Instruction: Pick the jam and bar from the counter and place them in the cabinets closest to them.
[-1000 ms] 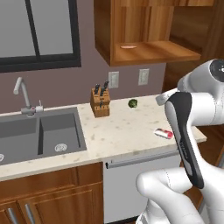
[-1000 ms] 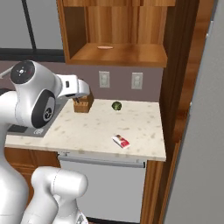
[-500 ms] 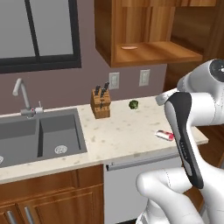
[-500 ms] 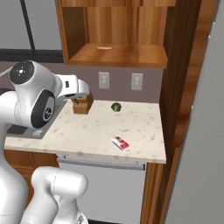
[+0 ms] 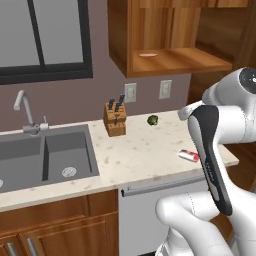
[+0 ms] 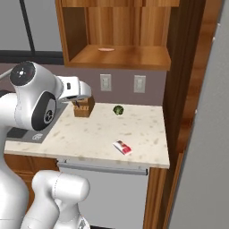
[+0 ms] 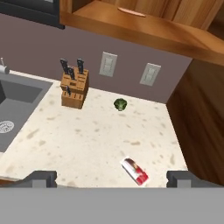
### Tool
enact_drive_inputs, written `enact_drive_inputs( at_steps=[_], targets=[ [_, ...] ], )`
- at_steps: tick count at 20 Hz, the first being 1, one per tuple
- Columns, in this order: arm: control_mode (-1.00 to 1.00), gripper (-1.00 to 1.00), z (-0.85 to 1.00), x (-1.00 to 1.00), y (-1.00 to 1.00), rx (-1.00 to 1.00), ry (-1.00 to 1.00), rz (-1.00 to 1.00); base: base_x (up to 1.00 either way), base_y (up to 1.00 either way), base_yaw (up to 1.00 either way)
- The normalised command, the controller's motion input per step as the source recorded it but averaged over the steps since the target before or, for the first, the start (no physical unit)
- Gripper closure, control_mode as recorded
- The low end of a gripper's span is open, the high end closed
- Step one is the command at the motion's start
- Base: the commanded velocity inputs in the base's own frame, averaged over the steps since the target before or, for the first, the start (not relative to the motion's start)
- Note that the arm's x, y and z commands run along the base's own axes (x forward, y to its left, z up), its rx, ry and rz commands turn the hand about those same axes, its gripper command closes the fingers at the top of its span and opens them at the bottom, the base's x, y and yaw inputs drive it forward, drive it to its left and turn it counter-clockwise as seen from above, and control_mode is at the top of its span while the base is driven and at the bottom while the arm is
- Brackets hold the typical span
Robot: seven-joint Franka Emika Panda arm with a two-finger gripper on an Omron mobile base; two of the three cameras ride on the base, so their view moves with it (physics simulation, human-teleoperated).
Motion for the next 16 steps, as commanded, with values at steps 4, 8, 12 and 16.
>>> enact_drive_inputs(
  at_steps=[4,8,12,16],
  targets=[
    [1.0,-1.0,0.0,0.0,0.0,0.0,0.0,0.0,0.37,-0.08,0.0],
    [1.0,-1.0,0.0,0.0,0.0,0.0,0.0,0.0,0.42,-0.03,0.0],
    [1.0,-1.0,0.0,0.0,0.0,0.0,0.0,0.0,0.35,-0.04,0.0],
    [1.0,-1.0,0.0,0.0,0.0,0.0,0.0,0.0,0.13,-0.03,0.0]
  ],
)
